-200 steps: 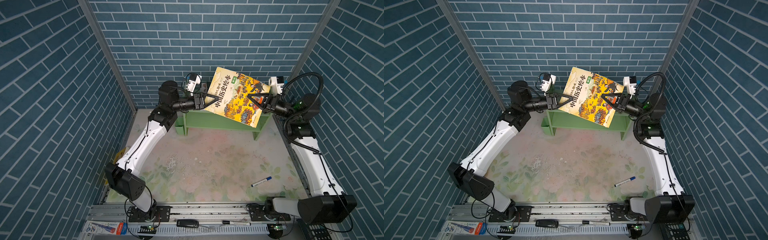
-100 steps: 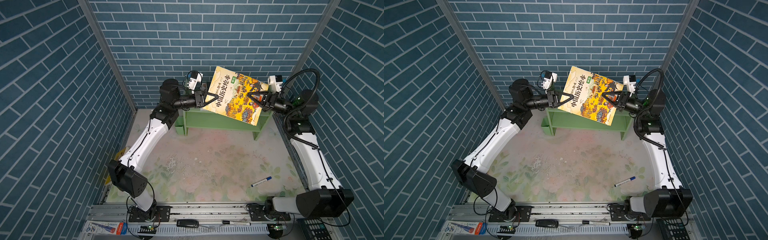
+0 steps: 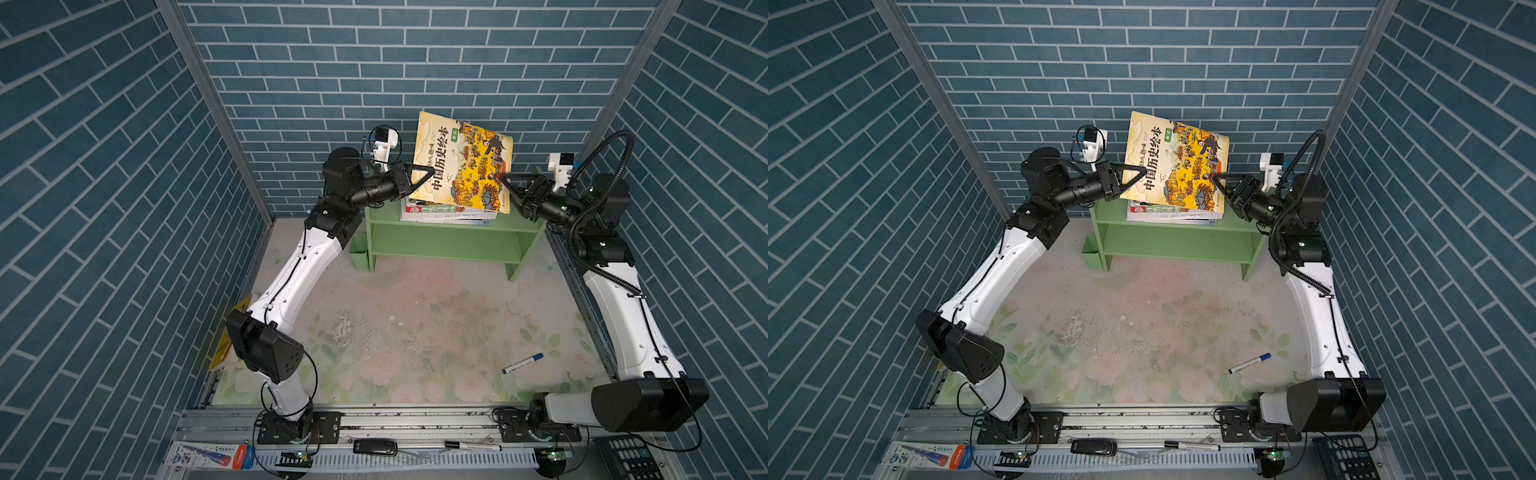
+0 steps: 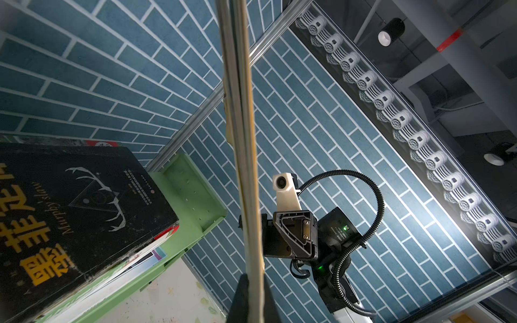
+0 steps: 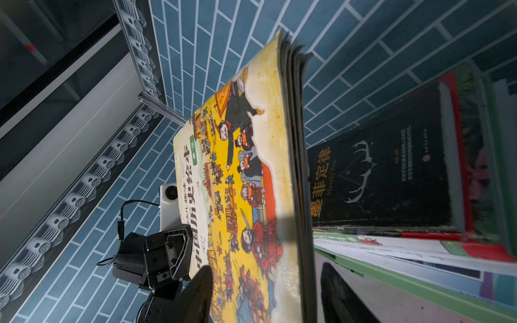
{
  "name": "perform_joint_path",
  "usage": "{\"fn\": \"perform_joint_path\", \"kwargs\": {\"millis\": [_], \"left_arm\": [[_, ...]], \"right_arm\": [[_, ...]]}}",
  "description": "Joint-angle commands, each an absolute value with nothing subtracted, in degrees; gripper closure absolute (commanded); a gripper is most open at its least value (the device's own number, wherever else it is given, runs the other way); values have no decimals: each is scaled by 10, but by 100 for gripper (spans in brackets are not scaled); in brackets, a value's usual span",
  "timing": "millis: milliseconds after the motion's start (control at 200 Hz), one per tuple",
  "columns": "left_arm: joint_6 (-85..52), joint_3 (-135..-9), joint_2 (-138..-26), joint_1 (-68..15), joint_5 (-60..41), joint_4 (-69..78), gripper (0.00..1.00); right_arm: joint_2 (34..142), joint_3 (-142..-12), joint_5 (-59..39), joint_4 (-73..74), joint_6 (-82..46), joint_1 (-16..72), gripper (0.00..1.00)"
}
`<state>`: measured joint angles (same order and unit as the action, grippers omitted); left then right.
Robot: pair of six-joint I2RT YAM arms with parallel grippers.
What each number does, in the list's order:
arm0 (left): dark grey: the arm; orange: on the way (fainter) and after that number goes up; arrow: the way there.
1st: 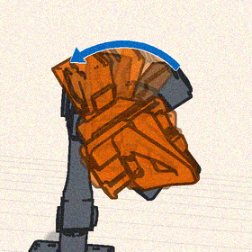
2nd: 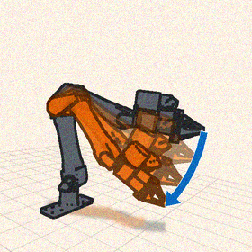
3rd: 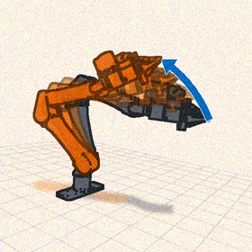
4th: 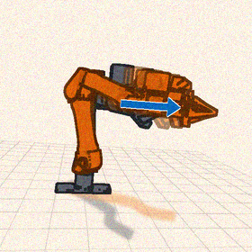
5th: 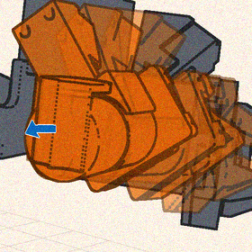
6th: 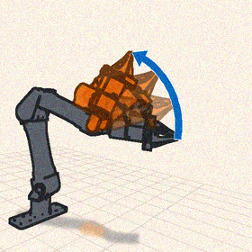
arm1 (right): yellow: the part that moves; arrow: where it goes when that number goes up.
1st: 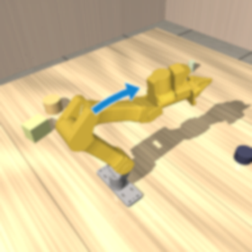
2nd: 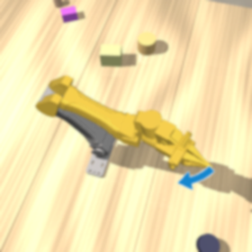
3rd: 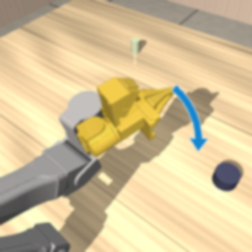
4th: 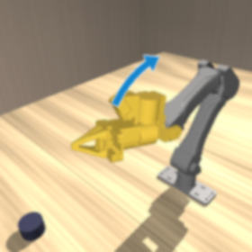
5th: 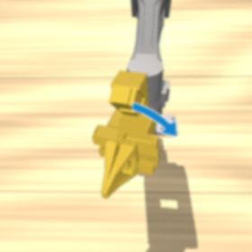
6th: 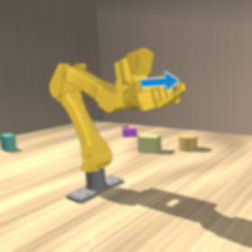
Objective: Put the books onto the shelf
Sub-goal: 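Lower the yellow book with both grippers down in front of the shelf, then push the yellow book upright into the lower shelf tier with both grippers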
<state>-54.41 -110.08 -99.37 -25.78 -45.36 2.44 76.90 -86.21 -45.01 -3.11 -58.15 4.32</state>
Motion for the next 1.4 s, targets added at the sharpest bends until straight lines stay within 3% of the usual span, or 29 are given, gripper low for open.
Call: {"fn": "perform_joint_path", "kwargs": {"millis": [0,125,300,410,625,965,1395], "left_arm": [[-559,-1061,-971,-258,-457,86,100],[-579,-987,-939,-266,-496,136,100],[-571,-789,-847,-302,-522,204,100],[-570,-660,-774,-324,-508,255,100],[-546,-520,-676,-328,-432,189,100],[-670,-447,-787,-329,-432,362,100],[-732,-524,-951,-322,-435,507,100]], "right_arm": [[726,-830,-398,-72,-528,42,38],[688,-764,-404,-56,-528,43,38],[602,-617,-439,-3,-566,46,38],[536,-558,-434,-27,-566,47,38],[437,-477,-379,-55,-566,48,34],[438,-389,-341,-28,-595,49,34],[454,-357,-315,-15,-581,48,34]]}}
